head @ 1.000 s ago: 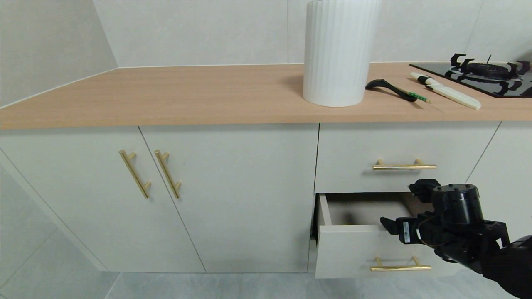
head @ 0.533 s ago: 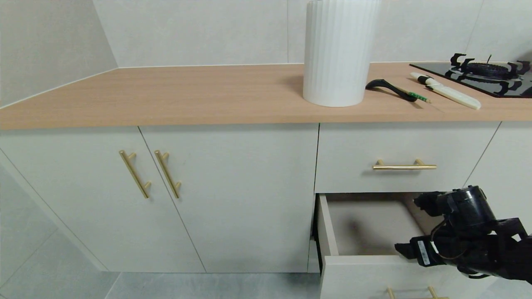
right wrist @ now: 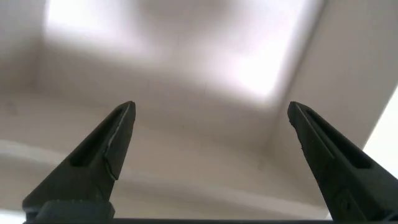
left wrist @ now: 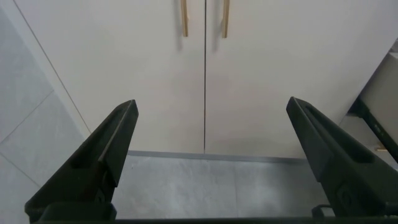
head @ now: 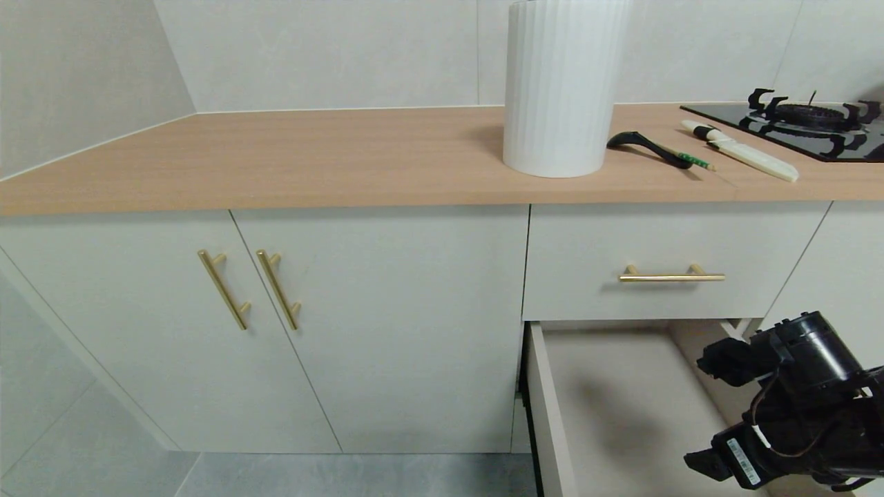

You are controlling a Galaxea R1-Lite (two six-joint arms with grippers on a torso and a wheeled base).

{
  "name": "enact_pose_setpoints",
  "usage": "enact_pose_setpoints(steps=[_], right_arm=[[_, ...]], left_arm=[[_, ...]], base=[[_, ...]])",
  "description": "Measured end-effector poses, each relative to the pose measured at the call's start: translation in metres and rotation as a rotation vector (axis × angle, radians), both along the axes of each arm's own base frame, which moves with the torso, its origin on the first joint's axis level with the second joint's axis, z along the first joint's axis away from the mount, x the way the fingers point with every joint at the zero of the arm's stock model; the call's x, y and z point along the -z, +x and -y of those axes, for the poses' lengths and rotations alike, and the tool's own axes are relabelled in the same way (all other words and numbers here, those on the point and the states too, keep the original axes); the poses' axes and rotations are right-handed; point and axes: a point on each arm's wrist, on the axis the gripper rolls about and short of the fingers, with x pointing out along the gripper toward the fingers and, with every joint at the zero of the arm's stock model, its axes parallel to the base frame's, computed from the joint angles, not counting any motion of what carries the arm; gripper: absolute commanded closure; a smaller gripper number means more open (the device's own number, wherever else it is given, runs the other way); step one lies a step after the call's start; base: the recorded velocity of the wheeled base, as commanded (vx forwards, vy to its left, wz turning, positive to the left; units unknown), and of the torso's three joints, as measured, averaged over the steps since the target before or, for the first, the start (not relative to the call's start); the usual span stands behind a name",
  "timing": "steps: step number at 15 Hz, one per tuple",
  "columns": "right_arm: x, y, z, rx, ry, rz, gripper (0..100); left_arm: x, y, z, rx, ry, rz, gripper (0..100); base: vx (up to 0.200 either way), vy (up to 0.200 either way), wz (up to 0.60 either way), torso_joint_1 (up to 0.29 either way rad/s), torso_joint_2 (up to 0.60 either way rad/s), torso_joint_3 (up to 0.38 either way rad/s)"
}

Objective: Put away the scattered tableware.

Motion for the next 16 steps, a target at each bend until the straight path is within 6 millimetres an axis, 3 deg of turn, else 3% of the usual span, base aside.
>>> enact_pose_setpoints(steps=[5, 9, 16], right_arm=[[0.001, -0.002, 0.000, -0.008, -0.005, -0.015, 0], [0.020, -0.019, -0.009, -0.081, -0.094, -0.233, 0], [0.025, -0.018, -0.017, -0.100, -0.110, -0.254, 0]], left_arm=[[0.000, 0.000, 0.000, 0.000, 0.000, 0.000, 0], [0.000, 0.000, 0.000, 0.000, 0.000, 0.000, 0], [0.000, 0.000, 0.000, 0.000, 0.000, 0.000, 0]], base=[[0.000, 0.000, 0.00, 0.000, 0.00, 0.000], [0.000, 0.000, 0.00, 0.000, 0.00, 0.000], [0.000, 0.000, 0.00, 0.000, 0.00, 0.000]])
